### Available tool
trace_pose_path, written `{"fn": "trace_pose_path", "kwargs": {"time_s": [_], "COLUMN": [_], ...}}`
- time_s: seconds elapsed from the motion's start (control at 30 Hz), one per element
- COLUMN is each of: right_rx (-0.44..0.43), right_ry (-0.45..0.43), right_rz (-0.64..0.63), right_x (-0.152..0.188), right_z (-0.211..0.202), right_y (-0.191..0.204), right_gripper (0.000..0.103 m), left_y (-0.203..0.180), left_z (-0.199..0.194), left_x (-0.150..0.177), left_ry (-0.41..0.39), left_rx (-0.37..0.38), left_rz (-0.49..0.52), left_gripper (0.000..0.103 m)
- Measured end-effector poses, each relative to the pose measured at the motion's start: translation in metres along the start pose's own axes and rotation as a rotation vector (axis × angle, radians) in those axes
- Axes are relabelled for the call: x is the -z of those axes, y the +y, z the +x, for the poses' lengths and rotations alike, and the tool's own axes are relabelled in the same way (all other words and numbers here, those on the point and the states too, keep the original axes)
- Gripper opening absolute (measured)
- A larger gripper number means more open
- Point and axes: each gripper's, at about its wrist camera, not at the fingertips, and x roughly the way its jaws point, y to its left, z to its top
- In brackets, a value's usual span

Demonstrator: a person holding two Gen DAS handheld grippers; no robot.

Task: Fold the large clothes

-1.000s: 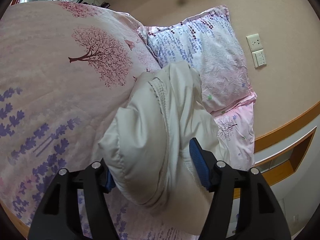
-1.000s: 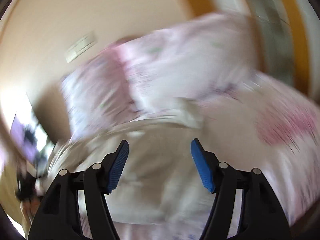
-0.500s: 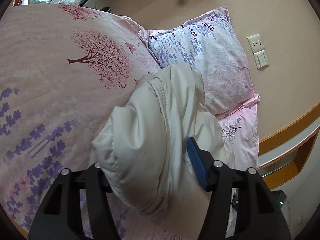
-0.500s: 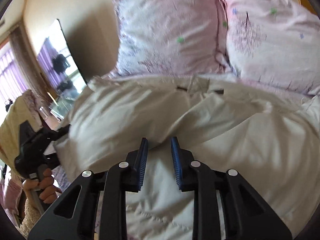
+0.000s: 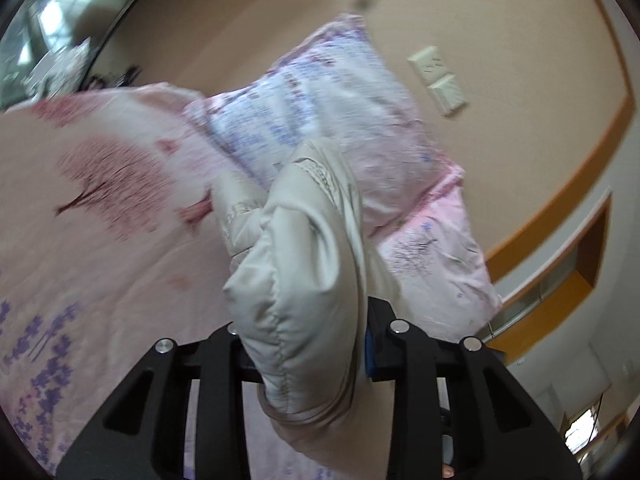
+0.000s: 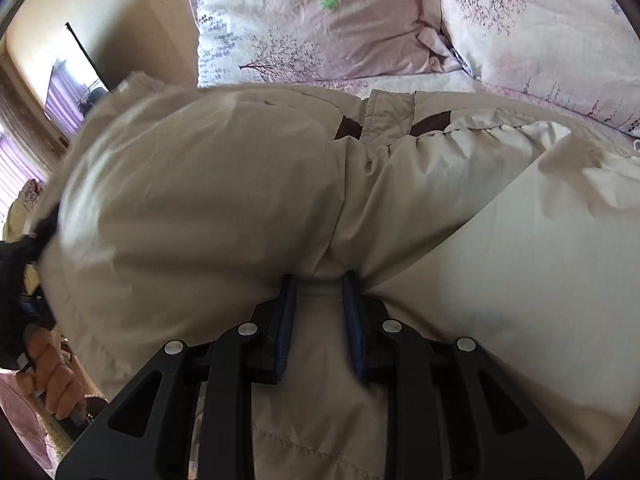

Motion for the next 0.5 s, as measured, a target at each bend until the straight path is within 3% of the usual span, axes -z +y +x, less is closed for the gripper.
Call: {"fn": "trace_pose_path", "kwargs": {"time_s": [0.33,0.5], "right_rx": [0.008,-0.037], "right_ry": [0.025,0.017], "right_rz": [0.006,0.036], "right_x": [-0.006,-0.005], "right_z": [0.009,-0.007], "right_y": [-0.003,-0.012], "right_gripper": [0.026,0.025], "left_y": [-0.083,-0.104], "left_z": [0.003,0.003], "left_x": [0.011,0.018], "left_ry": [-0.016,-0.027], "left_rx": [0.126,0.142], "left_rz": [0.231,0.276], "left_gripper": [0.032,0.032]}}
